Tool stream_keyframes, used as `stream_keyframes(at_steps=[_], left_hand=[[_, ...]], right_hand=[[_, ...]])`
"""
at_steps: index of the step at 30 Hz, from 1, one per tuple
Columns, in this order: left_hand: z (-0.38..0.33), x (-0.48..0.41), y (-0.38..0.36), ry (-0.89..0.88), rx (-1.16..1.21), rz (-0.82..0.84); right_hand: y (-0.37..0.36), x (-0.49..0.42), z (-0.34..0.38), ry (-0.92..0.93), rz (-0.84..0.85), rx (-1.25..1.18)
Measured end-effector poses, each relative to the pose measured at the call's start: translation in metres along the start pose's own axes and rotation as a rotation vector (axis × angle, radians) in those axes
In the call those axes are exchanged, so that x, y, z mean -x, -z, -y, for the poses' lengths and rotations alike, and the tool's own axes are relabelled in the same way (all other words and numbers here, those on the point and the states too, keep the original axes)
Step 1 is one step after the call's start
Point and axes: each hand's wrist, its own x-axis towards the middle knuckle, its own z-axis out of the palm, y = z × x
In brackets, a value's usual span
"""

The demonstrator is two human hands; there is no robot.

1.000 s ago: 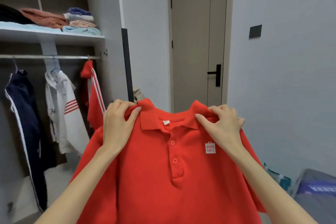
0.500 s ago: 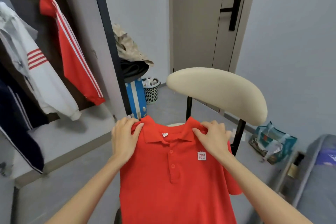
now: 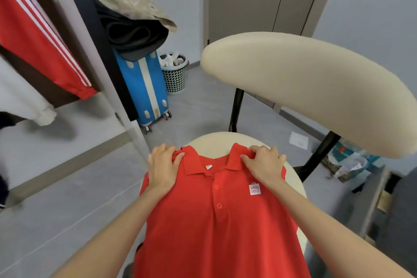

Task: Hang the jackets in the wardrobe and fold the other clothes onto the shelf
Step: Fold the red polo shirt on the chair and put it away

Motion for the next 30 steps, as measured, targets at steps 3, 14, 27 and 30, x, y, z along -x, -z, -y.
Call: stream_keyframes(at_steps=[3,14,27,30], left_hand=[[0.013,0.001,-0.018,0.063,-0.015,0.087],[-0.071,0.073,-0.037,-0.231,-0.029,0.147],[-0.079,0.116,-0.082,-0.220,-0.238,0.540],[-0.078,0.117,-0.082,-0.227,-0.245,0.548]], right_hand=[[-0.025,-0.001,-0.007,-0.021,0.083,0.015],[-0.010,0.035,-0.085,-0.143,0.081,-0.313],[-0.007,0.085,-0.123,-0.312,0.410,-0.257],[0.005,0.083,-0.129,-0.417,0.310,-0.503]])
